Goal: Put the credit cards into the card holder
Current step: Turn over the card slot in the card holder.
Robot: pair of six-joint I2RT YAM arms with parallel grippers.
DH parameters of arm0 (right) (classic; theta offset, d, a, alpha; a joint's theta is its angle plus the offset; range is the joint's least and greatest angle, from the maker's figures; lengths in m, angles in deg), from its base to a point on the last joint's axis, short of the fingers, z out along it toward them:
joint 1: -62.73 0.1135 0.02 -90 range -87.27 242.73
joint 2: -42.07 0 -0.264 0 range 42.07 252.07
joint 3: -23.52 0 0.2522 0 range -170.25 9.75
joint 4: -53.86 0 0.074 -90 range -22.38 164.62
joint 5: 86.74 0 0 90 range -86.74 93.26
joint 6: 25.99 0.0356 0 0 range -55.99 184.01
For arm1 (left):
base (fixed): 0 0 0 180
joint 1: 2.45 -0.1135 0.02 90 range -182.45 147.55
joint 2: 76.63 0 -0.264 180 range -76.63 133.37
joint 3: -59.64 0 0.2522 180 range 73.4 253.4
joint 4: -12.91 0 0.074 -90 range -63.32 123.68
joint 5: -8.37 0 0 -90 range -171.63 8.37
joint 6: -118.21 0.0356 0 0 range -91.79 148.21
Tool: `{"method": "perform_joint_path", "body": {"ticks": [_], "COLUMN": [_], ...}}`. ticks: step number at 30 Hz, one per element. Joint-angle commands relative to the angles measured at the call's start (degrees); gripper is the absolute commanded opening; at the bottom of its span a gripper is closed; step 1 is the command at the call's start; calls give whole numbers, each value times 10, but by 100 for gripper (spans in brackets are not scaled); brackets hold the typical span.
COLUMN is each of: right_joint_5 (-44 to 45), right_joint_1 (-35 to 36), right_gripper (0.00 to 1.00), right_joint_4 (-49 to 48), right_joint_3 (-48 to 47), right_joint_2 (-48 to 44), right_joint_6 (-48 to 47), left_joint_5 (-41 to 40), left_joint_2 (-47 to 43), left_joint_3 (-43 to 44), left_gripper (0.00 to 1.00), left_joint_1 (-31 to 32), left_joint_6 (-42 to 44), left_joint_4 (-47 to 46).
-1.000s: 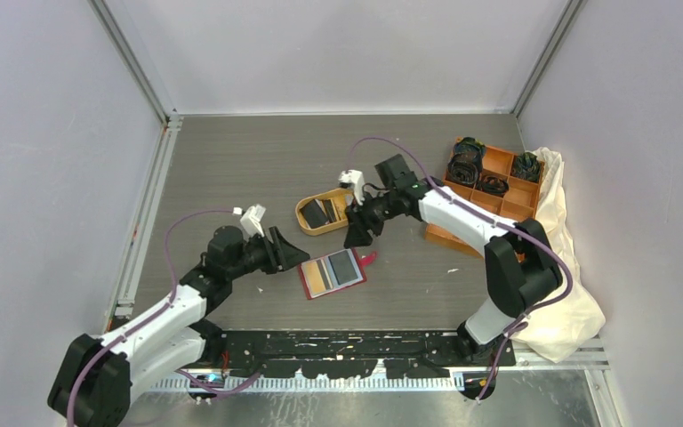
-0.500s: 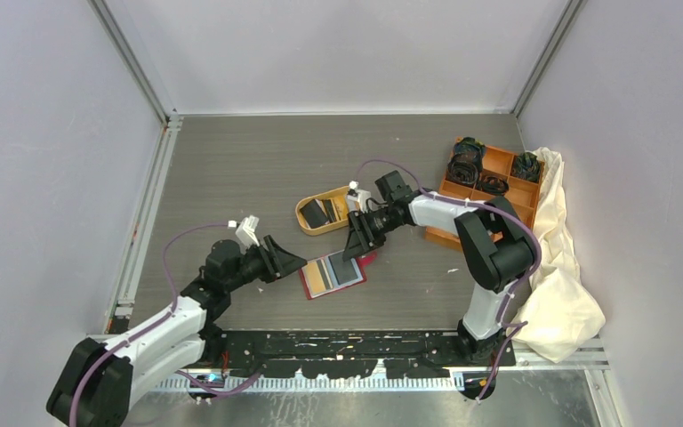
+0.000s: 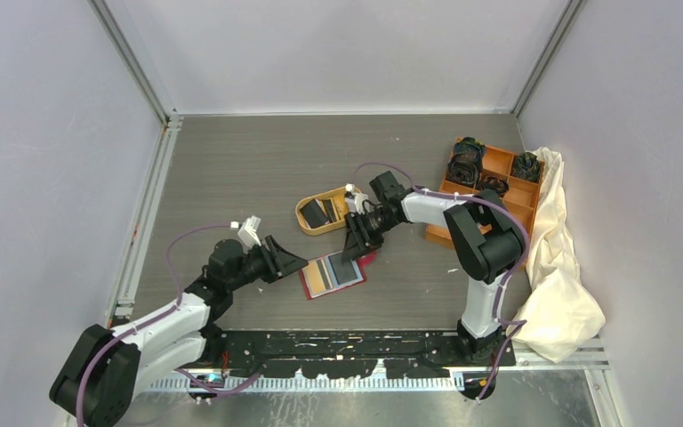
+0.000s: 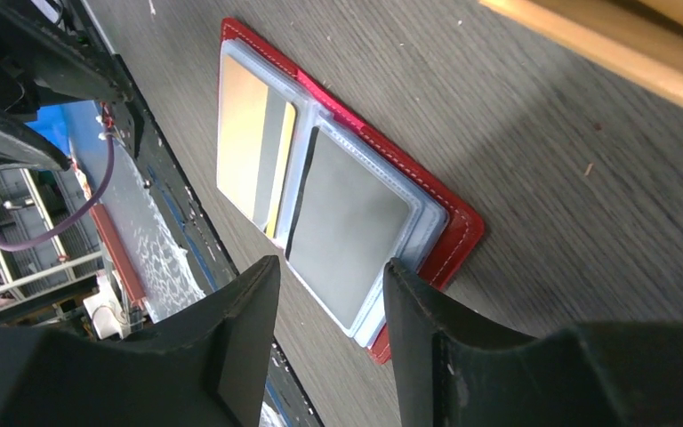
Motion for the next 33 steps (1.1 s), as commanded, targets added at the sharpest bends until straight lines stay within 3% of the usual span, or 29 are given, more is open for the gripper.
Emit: {"method": "perform_joint_path", "body": {"ticks": [1,10,14,22,33], "right_joint_5": [22,46,54,74,-49], "right_joint_1": [3,3,5,9,11], "right_gripper": [52,52,53,56,51], "right_joint_4": [14,28,30,38,-11], "right_joint_3": [-23,-31,-31,-36,-26], "right_joint_2": [6,16,16,19,15], "right_joint_6": [-6,-3,1,5,53], "left_joint_5": [9,12,17,35,63], "left_joint_2": [3,36,63,130,229], "left_joint_3": [-1,-1,0,7,14], "left_gripper": [42,39,32,27,19], "left_joint_1": [0,0,1,1,2], "left_joint_6": [-5,-4,-4,-7,-17], "left_joint_4": [-44,-59,-77,-121,-196]}}
